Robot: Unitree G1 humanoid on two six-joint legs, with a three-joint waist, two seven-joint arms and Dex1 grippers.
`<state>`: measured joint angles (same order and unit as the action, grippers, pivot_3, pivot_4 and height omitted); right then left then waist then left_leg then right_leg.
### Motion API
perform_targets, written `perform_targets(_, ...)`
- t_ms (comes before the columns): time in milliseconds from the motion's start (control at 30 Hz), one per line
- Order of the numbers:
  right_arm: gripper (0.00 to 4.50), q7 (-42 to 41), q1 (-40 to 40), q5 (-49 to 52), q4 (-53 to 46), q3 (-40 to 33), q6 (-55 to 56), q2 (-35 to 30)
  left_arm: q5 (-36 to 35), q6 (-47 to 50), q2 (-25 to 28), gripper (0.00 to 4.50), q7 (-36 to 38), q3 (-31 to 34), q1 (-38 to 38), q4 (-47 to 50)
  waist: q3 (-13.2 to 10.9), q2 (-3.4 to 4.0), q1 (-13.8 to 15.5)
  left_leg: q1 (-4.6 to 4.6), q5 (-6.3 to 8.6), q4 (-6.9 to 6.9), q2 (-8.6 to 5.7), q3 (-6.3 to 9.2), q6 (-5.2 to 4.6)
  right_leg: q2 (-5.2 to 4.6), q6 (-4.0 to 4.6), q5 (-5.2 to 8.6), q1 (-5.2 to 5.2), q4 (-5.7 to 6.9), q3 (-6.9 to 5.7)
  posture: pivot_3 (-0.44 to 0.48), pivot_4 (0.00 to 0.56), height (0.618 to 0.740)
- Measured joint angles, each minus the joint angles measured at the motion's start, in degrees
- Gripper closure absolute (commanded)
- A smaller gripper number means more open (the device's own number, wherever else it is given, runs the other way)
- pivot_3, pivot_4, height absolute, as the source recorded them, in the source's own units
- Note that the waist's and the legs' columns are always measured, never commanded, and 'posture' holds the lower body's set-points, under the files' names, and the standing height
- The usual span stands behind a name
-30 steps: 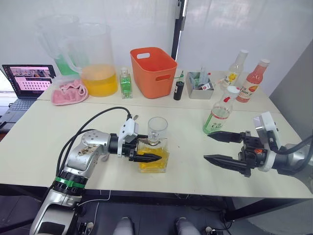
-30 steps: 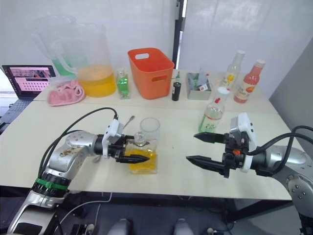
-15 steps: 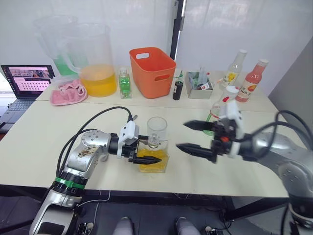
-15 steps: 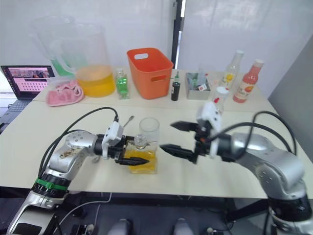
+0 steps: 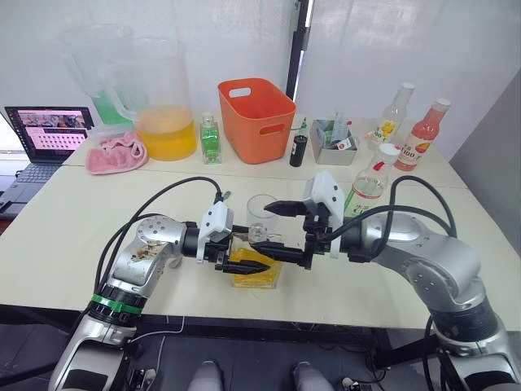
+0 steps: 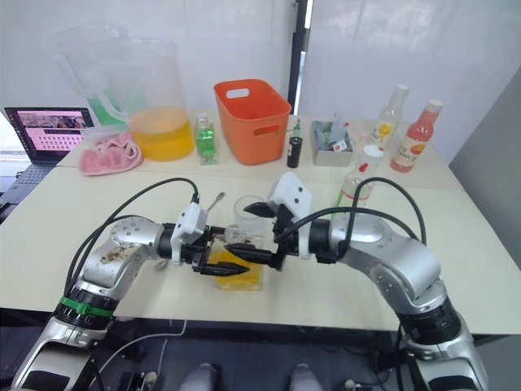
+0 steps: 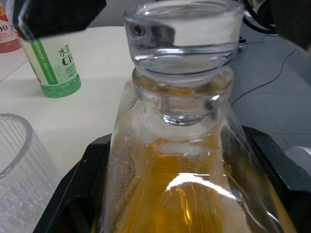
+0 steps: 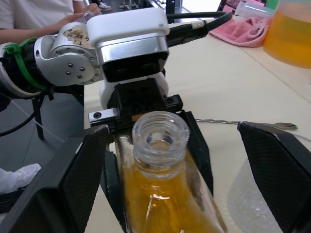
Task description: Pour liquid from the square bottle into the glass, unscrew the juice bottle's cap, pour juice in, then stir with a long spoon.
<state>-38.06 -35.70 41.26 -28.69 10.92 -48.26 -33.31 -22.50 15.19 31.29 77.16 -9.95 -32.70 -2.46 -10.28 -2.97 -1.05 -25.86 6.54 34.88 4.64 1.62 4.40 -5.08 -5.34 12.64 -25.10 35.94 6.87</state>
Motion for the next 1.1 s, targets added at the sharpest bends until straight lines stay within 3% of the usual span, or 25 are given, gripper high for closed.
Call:
perform_targets(300, 3.44, 0.53, 0.00, -1.36, 0.19, 0.17, 0.00, 2.86, 0.07, -0.01, 0.05, 1.66, -0.02, 0.00, 0.00, 0.00, 0.00, 0.00, -0.02, 0.00, 0.00, -0.01, 0.00, 0.00, 0.00, 0.00, 0.00, 0.00, 0.00, 0.02, -0.01, 0.000, 0.150, 0.717)
perform_targets(900, 3.44, -0.98, -1.10, -1.26, 2.05, -0.82, -1.16, 5.72, 0.50, 0.07, 0.20, 1.66, -0.33, 0.08, 0.08, -0.04, 0.00, 0.01, -0.16, 0.02, 0.00, -0.01, 0.02, 0.00, 0.00, 0.02, 0.01, -0.01, -0.02, 0.04, -0.01, 0.000, 0.150, 0.717)
perform_targets(1100, 3.44, -1.08, -4.17, 4.40, 1.79, -7.20, -1.62, 7.78, 1.21, -0.69, 0.52, 1.66, -0.17, -0.47, 0.43, 0.74, 0.03, 0.06, -0.15, 0.02, 0.00, -0.05, 0.03, 0.00, 0.00, 0.03, 0.01, 0.01, -0.01, 0.04, -0.01, 0.000, 0.150, 0.717)
